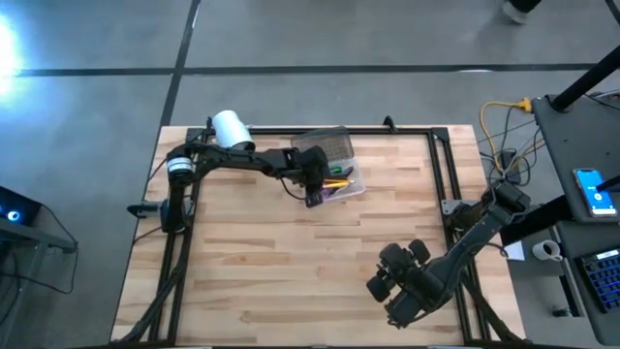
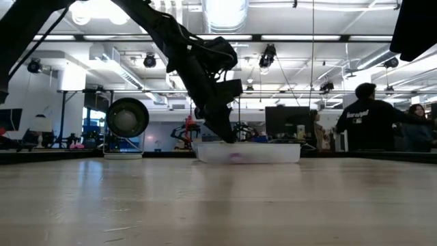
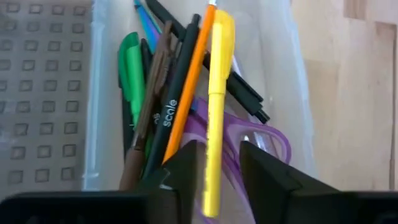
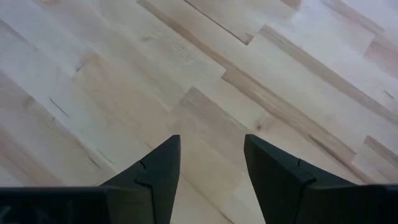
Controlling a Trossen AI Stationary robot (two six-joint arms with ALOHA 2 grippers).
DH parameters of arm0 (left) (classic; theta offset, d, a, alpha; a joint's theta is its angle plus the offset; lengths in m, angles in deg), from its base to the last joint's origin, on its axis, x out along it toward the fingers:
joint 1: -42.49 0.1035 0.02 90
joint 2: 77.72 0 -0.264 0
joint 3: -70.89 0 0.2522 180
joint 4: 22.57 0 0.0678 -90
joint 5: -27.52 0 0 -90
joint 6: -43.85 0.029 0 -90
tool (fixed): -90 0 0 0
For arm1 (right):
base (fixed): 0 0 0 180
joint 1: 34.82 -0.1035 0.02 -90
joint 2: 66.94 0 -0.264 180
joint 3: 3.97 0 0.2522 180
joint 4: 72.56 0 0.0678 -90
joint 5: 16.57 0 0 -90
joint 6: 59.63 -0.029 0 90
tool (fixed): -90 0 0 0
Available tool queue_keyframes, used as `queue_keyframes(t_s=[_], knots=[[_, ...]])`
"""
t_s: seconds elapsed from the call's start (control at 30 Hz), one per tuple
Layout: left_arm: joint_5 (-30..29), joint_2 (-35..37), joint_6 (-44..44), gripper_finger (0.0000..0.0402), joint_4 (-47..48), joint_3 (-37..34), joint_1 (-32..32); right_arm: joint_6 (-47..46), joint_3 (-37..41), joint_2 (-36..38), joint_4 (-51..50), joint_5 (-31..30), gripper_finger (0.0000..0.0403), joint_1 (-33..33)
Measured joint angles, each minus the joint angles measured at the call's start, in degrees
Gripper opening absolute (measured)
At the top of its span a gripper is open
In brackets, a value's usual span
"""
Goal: Pick & place school supplies into a supply box
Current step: Move the supply box to the center of the table
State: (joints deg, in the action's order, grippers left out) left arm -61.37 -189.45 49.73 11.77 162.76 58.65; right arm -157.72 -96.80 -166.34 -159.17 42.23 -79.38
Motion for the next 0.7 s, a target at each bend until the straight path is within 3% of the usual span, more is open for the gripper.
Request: queue_keyframes(t_s=[0.17, 0.37, 0.53, 0.7], knots=[[-0.2, 2.4, -3.3, 0.0136, 3.4, 0.2, -1.0, 1.3, 0.0, 0.0, 0.4, 0.0, 0.0168, 0.0], [-0.2, 11.8, -5.3, 0.0136, 5.7, -0.7, -6.1, 4.8, 0.0, 0.0, 0.8, -0.2, 0.0167, 0.2], [-3.4, 20.6, -15.9, 0.0129, 5.5, -4.5, -11.2, 5.2, 0.0, 0.2, 1.0, -0.1, 0.0167, 2.0], [-8.8, 29.3, -28.7, 0.0129, 4.9, -13.2, -15.2, 7.3, 0.1, 2.4, 0.9, -0.3, 0.0166, 6.7]])
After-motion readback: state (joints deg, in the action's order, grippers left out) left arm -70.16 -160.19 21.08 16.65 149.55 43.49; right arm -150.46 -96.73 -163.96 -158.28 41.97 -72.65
